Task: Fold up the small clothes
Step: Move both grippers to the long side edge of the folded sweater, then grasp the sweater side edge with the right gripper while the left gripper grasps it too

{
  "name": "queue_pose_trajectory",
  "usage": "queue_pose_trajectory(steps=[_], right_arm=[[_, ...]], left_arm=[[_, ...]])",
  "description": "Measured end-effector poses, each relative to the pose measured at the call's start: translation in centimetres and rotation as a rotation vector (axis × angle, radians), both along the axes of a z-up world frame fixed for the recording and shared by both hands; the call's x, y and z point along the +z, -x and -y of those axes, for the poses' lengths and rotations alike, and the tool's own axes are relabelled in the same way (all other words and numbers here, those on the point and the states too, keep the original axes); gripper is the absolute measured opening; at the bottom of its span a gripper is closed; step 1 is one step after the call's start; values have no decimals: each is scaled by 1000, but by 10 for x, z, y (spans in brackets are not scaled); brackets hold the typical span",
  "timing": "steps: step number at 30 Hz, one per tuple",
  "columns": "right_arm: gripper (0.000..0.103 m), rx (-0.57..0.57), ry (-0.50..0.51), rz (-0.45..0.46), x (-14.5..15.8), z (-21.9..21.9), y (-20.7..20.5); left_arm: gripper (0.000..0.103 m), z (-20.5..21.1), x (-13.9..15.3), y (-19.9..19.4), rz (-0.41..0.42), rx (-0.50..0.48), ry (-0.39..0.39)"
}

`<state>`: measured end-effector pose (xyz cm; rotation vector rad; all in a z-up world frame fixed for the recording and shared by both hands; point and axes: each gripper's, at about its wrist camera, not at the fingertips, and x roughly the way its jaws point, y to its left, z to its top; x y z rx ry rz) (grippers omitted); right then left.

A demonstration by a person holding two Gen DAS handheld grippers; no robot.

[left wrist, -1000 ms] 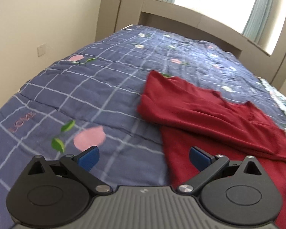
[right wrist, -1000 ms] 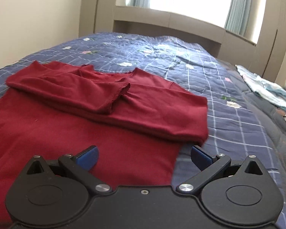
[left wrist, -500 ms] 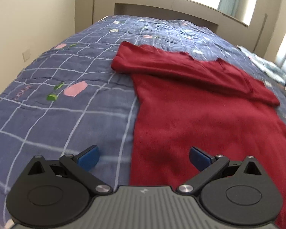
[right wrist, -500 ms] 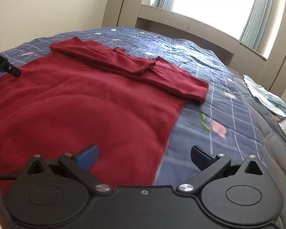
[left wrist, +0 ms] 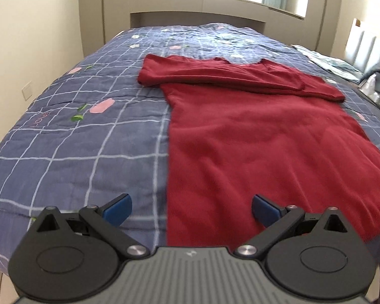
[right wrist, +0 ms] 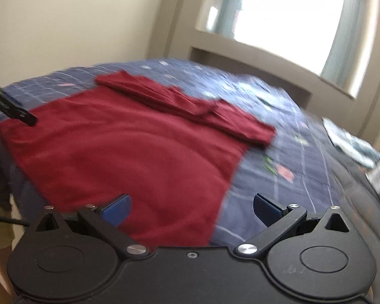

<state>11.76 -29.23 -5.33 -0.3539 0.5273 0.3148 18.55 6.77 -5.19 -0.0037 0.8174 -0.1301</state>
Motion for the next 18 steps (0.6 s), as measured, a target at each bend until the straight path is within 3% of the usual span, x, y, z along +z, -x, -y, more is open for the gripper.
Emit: queue_pose_trajectory(steps=[8,12,15,18], right_arm=[[102,209,50,-40,-15,-41,25],[102,232,140,-45,-28,-54,38],[102,203,209,21,-34,-59,45],[102,171,211,75,-32,-57,44]], left_arm=[[103,31,1,33,36,-99,-35],[103,40,2,40,52,-118,-37],[103,43,7,44,75,-125,-37],[103,47,12,47,99,-143,-40]])
